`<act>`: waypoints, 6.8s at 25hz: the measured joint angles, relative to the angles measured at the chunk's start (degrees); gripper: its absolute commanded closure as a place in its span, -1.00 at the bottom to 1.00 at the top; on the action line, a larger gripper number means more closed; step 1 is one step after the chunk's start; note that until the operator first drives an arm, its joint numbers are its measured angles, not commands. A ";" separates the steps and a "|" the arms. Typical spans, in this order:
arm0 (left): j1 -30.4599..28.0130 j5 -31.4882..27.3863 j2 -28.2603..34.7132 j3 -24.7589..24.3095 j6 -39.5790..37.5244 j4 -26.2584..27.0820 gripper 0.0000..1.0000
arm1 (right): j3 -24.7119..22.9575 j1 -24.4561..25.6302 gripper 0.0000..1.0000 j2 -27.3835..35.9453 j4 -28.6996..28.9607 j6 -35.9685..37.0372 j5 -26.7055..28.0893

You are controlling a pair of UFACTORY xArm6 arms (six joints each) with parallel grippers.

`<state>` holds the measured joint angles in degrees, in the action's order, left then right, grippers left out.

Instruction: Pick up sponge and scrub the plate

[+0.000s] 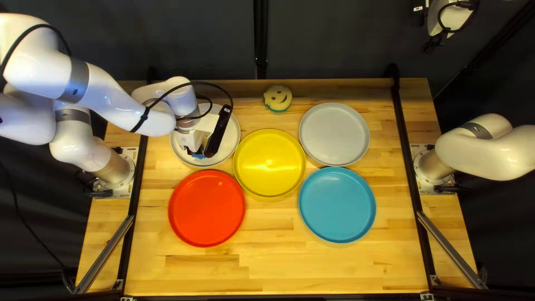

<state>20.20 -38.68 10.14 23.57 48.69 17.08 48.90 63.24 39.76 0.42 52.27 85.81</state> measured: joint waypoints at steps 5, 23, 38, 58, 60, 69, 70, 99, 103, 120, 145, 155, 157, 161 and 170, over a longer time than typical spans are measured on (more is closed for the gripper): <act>1.77 -0.92 -2.40 4.25 1.41 0.25 1.00 | 0.00 0.00 -1.00 0.00 0.00 0.00 0.00; -15.96 -0.11 6.10 5.21 -19.94 -7.63 1.00 | 0.00 0.00 -1.00 0.00 0.00 0.00 0.00; -23.37 10.01 -3.29 10.21 -19.05 -5.09 1.00 | 0.00 0.00 -1.00 0.00 0.00 0.00 0.00; -23.19 13.65 -10.34 13.37 -10.35 1.60 1.00 | 0.00 0.00 -1.00 0.00 0.00 0.00 0.00; -23.19 13.65 -10.34 13.37 -10.35 1.60 1.00 | 0.00 0.00 -1.00 0.00 0.00 0.00 0.00; -23.64 14.68 -12.50 14.26 -9.17 3.35 1.00 | 0.00 0.00 -1.00 0.00 0.00 0.00 0.00; -23.68 14.84 -12.90 14.49 -8.82 3.69 1.00 | 0.00 0.00 -1.00 0.00 0.00 0.00 0.00; -18.28 15.08 -17.90 16.15 7.55 15.04 1.00 | 0.00 0.00 -1.00 0.00 0.00 0.00 0.00; -20.67 15.44 -19.01 17.32 6.29 15.44 1.00 | 0.00 0.00 -1.00 0.00 0.00 0.00 0.00; -21.85 14.21 -19.69 19.55 4.62 13.23 1.00 | 0.00 0.00 -1.00 0.00 0.00 0.00 0.00; -23.05 15.02 -21.05 20.16 5.08 14.09 1.00 | 0.00 0.00 -1.00 0.00 0.00 0.00 0.00; -23.34 14.83 -22.39 22.40 4.23 12.85 1.00 | 0.00 0.00 -1.00 0.00 0.00 0.00 0.00; -22.35 14.13 -22.59 23.15 4.41 12.10 1.00 | 0.00 0.00 -1.00 0.00 0.00 0.00 0.00; -19.67 12.89 -23.27 24.44 5.76 11.35 1.00 | 0.00 0.00 -1.00 0.00 0.00 0.00 0.00; -13.62 9.06 -26.27 29.58 8.32 9.43 1.00 | 0.00 0.00 -1.00 0.00 0.00 0.00 0.00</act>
<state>6.58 -29.62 -16.13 53.15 57.01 26.51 48.90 63.24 39.76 0.42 52.27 85.81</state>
